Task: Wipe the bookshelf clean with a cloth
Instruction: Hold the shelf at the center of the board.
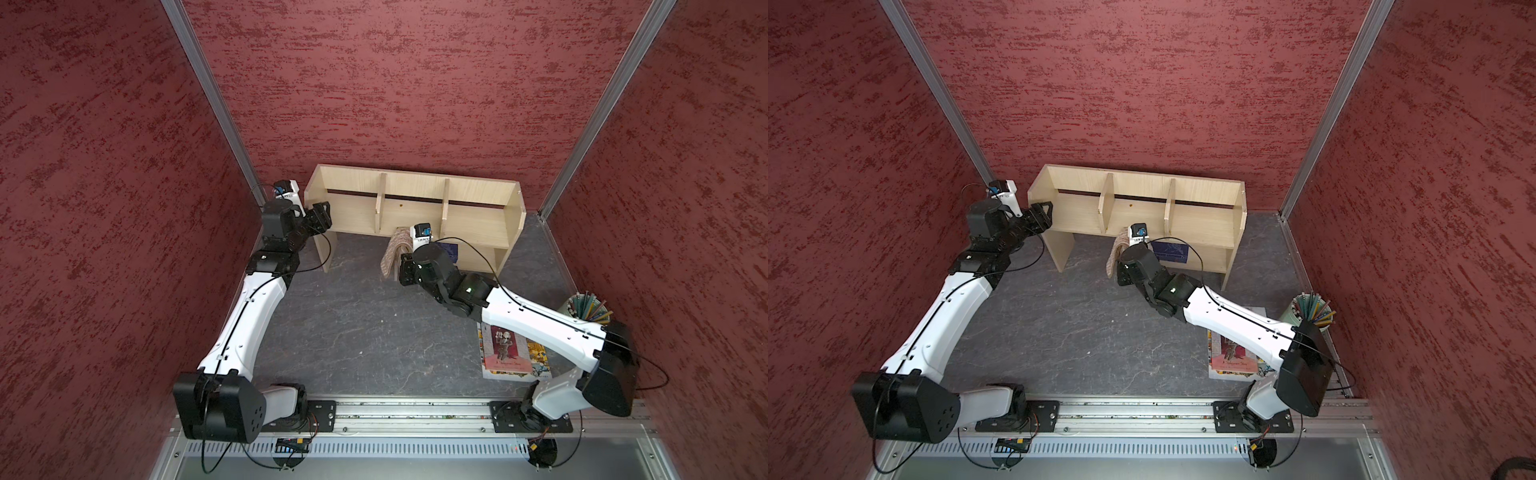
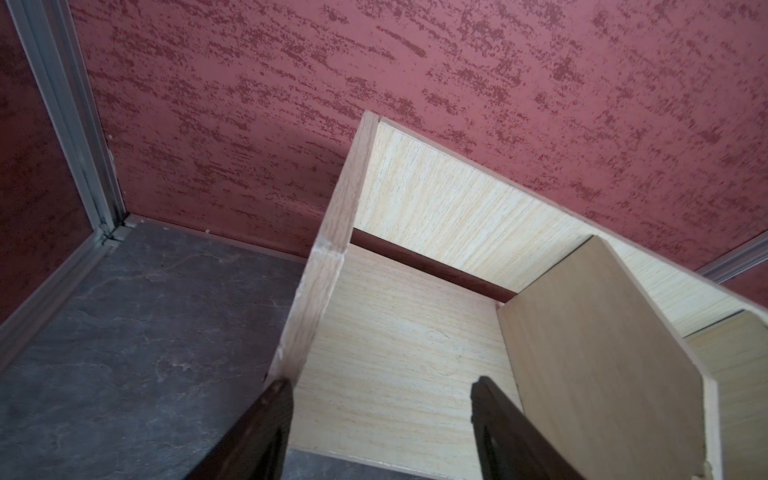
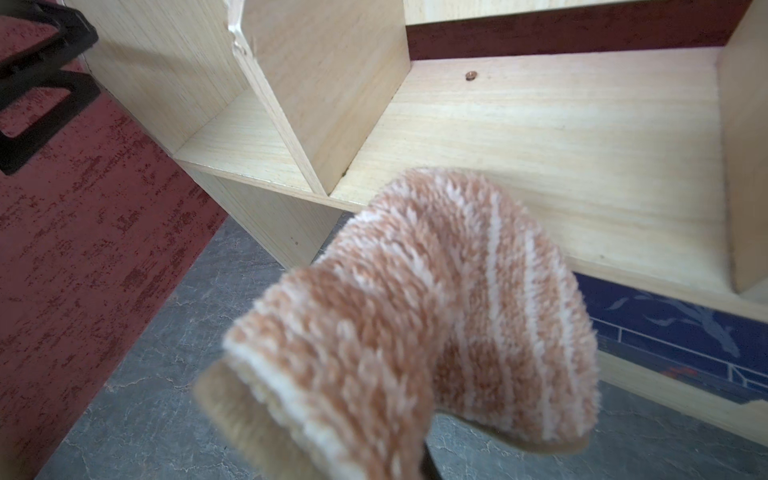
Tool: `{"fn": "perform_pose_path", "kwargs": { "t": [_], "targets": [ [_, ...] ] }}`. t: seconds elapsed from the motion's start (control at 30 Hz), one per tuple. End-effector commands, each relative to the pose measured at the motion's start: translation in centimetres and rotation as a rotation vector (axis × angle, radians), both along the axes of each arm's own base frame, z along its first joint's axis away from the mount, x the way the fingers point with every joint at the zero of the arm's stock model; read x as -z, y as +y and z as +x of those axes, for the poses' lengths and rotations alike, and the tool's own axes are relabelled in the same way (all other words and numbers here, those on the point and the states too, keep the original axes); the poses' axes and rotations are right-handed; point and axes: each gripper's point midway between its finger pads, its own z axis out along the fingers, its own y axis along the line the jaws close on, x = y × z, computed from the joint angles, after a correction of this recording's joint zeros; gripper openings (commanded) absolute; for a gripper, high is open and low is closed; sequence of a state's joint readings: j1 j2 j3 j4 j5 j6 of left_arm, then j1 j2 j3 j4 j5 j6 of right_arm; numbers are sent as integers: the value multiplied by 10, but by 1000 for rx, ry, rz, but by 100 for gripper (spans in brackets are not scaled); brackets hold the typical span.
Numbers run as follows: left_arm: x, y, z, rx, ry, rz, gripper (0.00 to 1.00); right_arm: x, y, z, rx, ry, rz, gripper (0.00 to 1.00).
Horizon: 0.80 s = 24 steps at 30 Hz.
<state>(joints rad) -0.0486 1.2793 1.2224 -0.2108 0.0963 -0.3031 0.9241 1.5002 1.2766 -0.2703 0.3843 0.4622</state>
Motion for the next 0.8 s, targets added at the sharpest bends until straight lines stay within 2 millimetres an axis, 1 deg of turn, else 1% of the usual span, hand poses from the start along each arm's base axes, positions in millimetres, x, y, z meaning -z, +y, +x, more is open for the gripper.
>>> {"fn": "perform_pose_path", "kwargs": {
  "t": [0.0, 0.07, 0.17, 0.27, 0.3, 0.37, 0.43, 0.5, 0.57, 0.63, 0.7, 0.73, 0.77],
  "targets": [
    [-34, 11, -10, -14, -57, 19, 82, 6, -2, -4, -10, 10, -25, 0],
    [-38, 19, -9, -27, -59, 18, 88, 7, -4, -5, -7, 10, -27, 0],
    [-37, 24, 4, 1, -49, -7, 92, 7, -11, -4, 11, 9, -34, 0],
    [-38, 22, 20, 65, -39, -42, 92, 8, -16, -4, 22, 15, -37, 0],
    [-37, 17, 25, 95, -24, -48, 91, 8, -18, -3, 28, 19, -37, 0],
    [-34, 12, 32, 127, -2, -49, 94, 10, -21, -3, 37, 28, -38, 0],
    [-30, 8, 37, 146, 8, -53, 96, 12, -20, -3, 32, 32, -40, 0],
    [-25, 6, 38, 155, 14, -50, 94, 12, -19, -4, 21, 34, -38, 0],
    [-21, 5, 39, 163, 16, -47, 91, 12, -18, -5, 15, 36, -35, 0],
    [-17, 4, 39, 161, 19, -41, 84, 12, -17, -5, 13, 38, -30, 0],
    [-13, 4, 40, 142, 26, -27, 68, 15, -17, -5, 13, 44, -25, 0],
    [-12, 2, 40, 140, 27, -19, 62, 7, -19, -8, 11, 32, -5, 0],
    [-10, 1, 40, 135, 27, -8, 57, 6, -19, -9, 9, 31, 2, 0]
  ]
}}
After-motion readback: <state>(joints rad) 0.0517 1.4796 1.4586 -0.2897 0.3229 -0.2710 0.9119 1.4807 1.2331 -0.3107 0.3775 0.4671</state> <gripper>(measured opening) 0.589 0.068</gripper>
